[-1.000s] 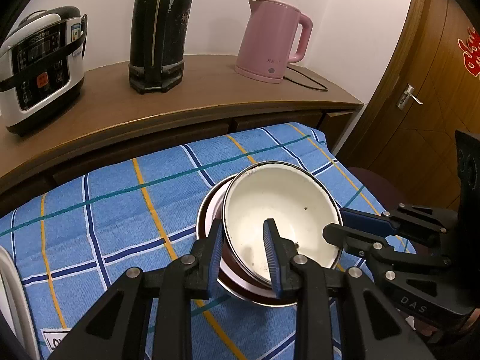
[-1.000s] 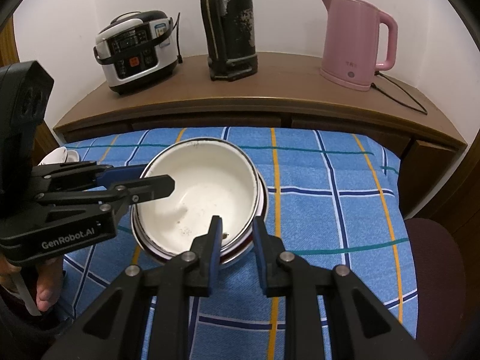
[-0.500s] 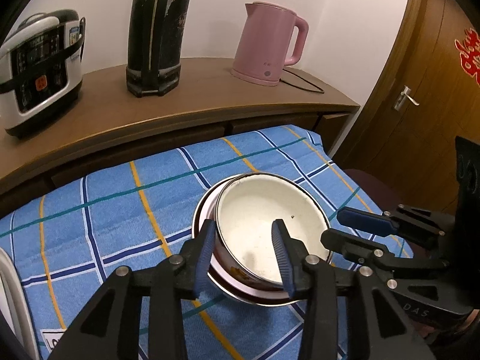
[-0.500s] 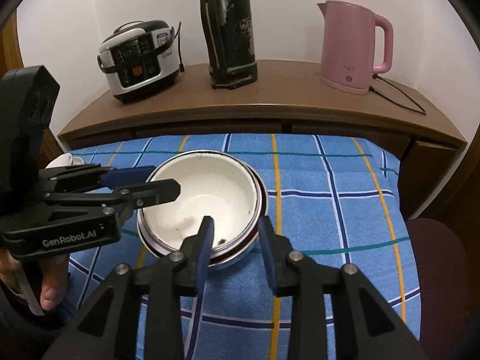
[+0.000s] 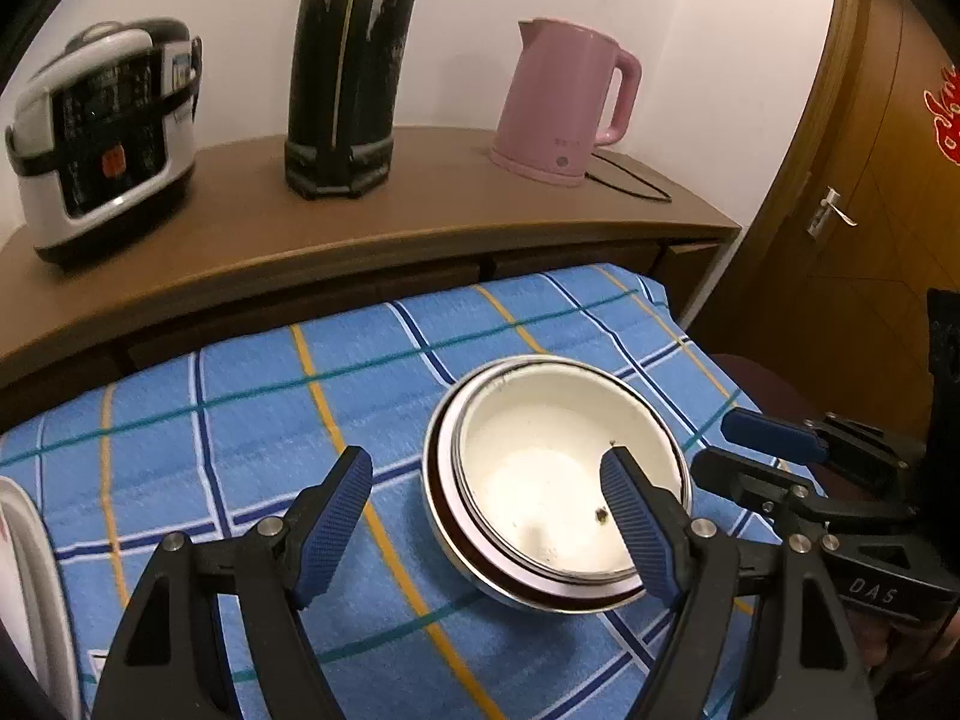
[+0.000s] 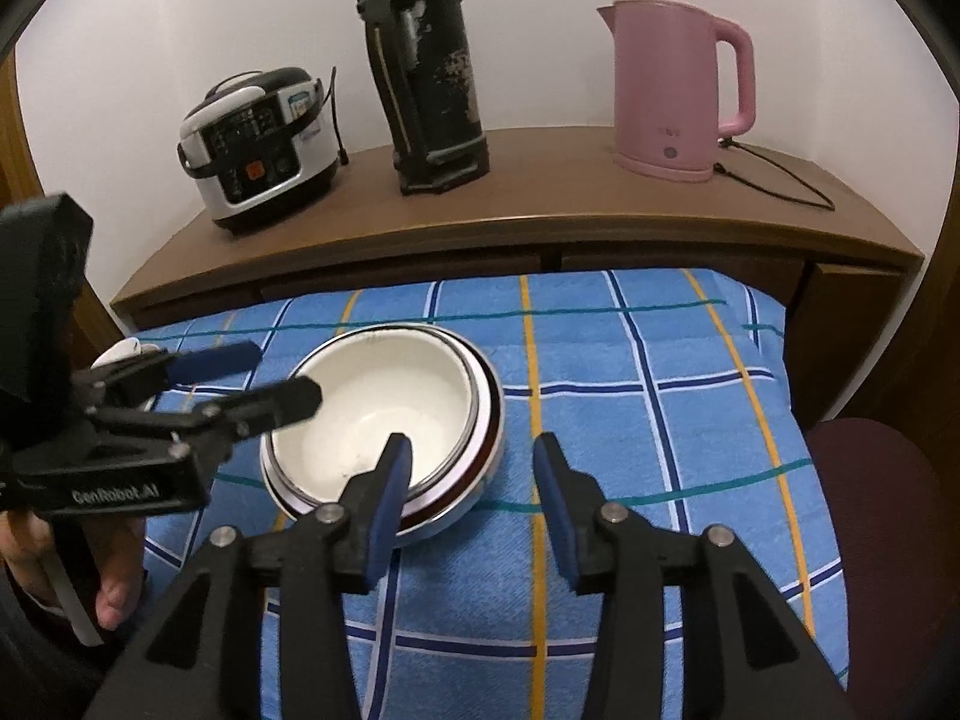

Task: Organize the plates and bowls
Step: 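Grasp the rim of the nested three-bowl stack with the right tool, then carry the nested bowls with the right tool over the red-flower bowl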

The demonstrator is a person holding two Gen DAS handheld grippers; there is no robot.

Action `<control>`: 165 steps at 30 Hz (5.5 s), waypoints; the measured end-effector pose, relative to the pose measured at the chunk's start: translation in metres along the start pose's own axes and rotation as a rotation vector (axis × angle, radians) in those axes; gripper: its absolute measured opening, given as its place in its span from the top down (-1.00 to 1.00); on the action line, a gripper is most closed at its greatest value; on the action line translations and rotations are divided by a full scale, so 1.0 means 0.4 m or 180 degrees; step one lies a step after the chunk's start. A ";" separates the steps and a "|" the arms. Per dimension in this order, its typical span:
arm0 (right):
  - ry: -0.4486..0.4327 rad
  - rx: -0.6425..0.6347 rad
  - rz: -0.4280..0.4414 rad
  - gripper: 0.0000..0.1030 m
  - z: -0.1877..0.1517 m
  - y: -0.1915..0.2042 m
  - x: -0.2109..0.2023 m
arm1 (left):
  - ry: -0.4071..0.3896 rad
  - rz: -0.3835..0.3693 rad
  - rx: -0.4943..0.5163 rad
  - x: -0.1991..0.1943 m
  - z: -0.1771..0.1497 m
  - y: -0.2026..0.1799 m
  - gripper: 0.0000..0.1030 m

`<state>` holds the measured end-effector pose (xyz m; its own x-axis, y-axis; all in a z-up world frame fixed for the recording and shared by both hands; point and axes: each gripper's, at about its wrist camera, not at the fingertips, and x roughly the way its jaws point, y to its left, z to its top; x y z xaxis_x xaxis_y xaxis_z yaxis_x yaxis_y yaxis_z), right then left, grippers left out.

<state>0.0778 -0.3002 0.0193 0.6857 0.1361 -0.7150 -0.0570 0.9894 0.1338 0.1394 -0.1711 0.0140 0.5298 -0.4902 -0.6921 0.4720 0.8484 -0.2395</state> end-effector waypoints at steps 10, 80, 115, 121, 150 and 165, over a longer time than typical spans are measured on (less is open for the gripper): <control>0.0096 0.0305 0.0190 0.04 -0.017 -0.015 0.040 | 0.0257 0.0063 -0.0146 0.044 -0.022 0.020 -0.56; 0.0398 -0.0579 0.0841 0.58 0.159 0.403 0.168 | -0.0004 0.0584 -0.1453 -0.241 -0.130 0.360 0.19; 0.0326 -0.0994 0.1228 0.58 0.168 0.633 0.155 | -0.0294 0.1065 -0.1707 -0.429 -0.185 0.468 0.19; 0.0289 -0.1060 0.1279 0.58 0.177 0.669 0.143 | -0.0327 0.1121 -0.1755 -0.451 -0.194 0.480 0.19; 0.0553 -0.1404 0.1428 0.58 0.155 0.844 0.230 | -0.0199 0.1366 -0.2076 -0.483 -0.285 0.587 0.19; 0.0665 -0.1493 0.1415 0.58 0.146 0.892 0.251 | -0.0145 0.1428 -0.2147 -0.486 -0.301 0.619 0.19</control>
<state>0.1687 0.0633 0.0351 0.3725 0.4954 -0.7848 -0.6422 0.7480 0.1674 0.0683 0.1581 0.0072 0.6027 -0.0702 -0.7949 -0.3107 0.8969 -0.3148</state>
